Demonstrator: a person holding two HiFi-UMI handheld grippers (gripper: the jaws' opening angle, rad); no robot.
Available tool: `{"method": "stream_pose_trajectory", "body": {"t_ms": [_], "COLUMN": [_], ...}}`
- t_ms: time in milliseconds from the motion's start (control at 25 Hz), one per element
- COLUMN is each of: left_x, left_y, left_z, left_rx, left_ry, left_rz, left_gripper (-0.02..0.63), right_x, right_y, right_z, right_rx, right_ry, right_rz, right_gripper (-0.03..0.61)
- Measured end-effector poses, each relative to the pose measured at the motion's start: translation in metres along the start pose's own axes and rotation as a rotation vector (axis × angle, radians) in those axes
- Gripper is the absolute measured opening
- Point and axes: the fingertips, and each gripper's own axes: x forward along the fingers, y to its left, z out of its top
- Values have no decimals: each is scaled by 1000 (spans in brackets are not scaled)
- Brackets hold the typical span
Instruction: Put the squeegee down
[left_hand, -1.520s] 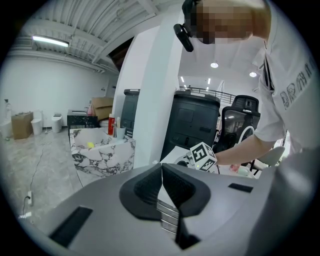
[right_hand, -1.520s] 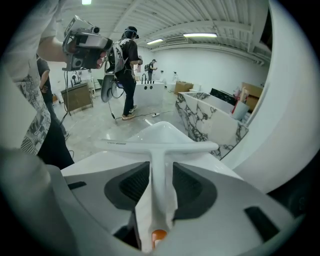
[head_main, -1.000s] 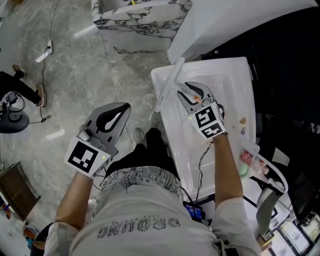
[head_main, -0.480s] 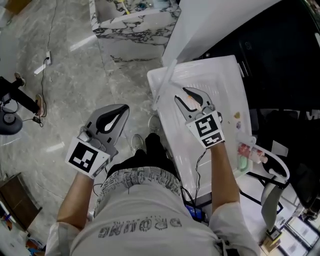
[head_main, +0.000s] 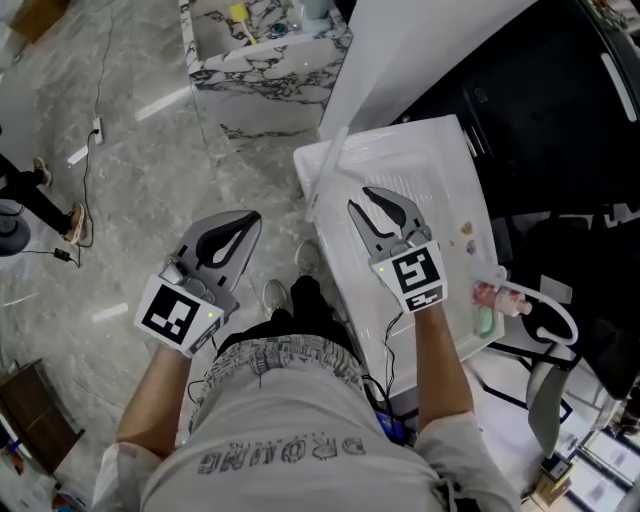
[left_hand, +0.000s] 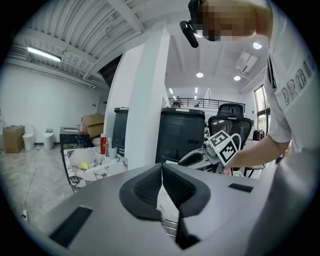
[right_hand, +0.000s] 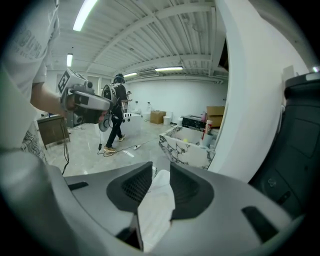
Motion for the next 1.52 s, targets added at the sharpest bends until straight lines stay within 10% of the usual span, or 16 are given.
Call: {"method": "stream_pose_trajectory", "body": {"t_ms": [1520], "left_x": [-20], "left_y": [-26], "left_z": [30], "left_rx": [40], "left_ry": [-73], "left_rz": [-24], "left_gripper": [20], "right_x": [-63], "right_y": [20], "right_z": [25], "right_rx": [297], "right_ry": [-191], "right_rz": [-14], "right_gripper": [5]}}
